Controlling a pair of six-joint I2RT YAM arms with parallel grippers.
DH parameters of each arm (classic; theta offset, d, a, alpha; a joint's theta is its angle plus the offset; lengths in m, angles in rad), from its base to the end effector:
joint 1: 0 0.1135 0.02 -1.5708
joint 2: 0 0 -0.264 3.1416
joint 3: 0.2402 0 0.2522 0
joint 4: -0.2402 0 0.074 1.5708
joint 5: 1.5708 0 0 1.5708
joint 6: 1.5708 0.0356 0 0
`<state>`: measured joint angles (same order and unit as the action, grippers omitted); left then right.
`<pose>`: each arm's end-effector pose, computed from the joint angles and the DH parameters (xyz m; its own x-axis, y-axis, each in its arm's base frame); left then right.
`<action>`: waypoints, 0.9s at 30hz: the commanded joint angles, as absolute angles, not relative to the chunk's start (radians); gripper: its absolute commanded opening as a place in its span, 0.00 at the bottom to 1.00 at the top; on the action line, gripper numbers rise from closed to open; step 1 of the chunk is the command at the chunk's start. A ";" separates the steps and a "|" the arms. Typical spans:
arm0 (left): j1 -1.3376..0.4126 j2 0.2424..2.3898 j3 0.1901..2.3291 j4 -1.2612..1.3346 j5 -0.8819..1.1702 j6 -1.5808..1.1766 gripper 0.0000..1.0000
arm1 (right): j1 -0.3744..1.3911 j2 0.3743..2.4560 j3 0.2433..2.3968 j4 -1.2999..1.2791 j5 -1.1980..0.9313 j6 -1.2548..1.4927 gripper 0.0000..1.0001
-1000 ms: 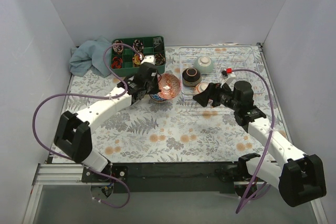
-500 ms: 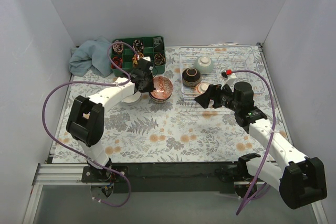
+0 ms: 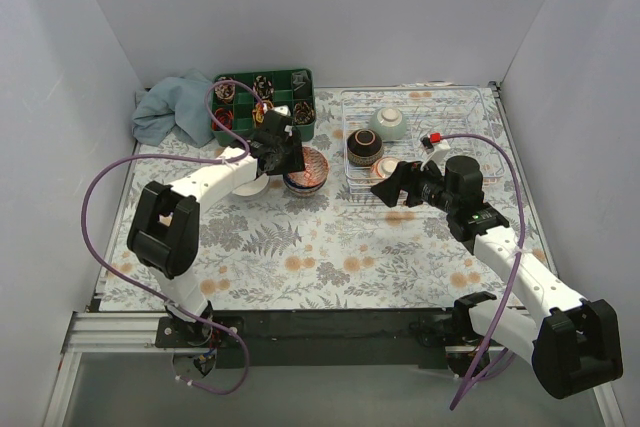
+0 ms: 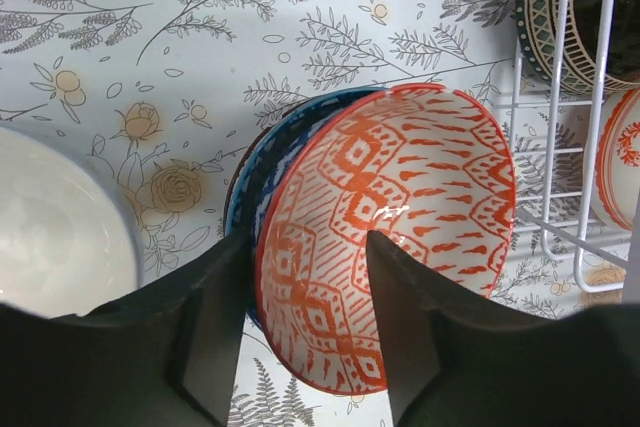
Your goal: Unload the bowls from the dish rack
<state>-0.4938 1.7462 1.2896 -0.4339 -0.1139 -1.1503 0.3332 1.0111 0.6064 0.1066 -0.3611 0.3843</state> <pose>0.3376 -0.1771 0.2343 -0.6519 -0.6791 -0.3374 -0.4583 0.7073 -0.5382 0.2144 0.0875 0.2644 -0.4917 0.2010 -0.8473 -0.4755 0.7532 0.4546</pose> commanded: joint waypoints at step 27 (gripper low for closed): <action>-0.477 1.511 1.247 -0.397 -0.064 -1.238 0.50 | 0.330 0.997 0.626 0.129 -0.353 0.348 0.92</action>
